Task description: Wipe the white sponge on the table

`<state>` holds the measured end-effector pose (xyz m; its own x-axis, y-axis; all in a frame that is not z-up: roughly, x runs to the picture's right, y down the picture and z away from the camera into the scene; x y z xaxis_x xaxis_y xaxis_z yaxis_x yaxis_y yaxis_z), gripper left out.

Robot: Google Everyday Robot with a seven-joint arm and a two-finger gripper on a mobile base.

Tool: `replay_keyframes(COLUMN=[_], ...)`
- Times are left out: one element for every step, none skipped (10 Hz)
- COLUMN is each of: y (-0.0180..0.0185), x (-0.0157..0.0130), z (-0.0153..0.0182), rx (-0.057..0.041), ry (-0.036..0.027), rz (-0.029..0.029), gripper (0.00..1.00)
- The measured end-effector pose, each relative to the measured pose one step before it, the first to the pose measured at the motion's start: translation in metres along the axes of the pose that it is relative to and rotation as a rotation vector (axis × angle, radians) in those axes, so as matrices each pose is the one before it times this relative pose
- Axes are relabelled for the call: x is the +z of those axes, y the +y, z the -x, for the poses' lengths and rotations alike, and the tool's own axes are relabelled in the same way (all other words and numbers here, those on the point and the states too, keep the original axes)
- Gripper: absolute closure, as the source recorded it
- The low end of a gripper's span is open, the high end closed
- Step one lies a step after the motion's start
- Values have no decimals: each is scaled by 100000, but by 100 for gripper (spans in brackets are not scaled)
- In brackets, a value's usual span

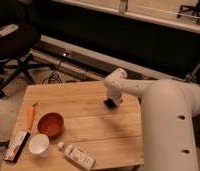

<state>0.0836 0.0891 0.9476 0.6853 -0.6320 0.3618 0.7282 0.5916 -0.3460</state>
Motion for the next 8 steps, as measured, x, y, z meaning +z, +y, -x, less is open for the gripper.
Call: replay_keyframes(y=[285, 103, -119, -346, -820, -1124, -1586, -1037], x=[-23, 95, 41, 216, 172, 109, 70, 25], z=[2152, 1807, 1955, 1677, 1646, 1529, 1748, 944], rx=[-3647, -3664, -4725, -4416, -5225, -4655, -5381, -3540], ry=[-2401, -1745, -1586, -1564, -1407, -1398, -1713, -914], rz=[741, 755, 987, 765, 364, -150, -431, -11], gripper=[49, 49, 49, 49, 49, 49, 49, 49])
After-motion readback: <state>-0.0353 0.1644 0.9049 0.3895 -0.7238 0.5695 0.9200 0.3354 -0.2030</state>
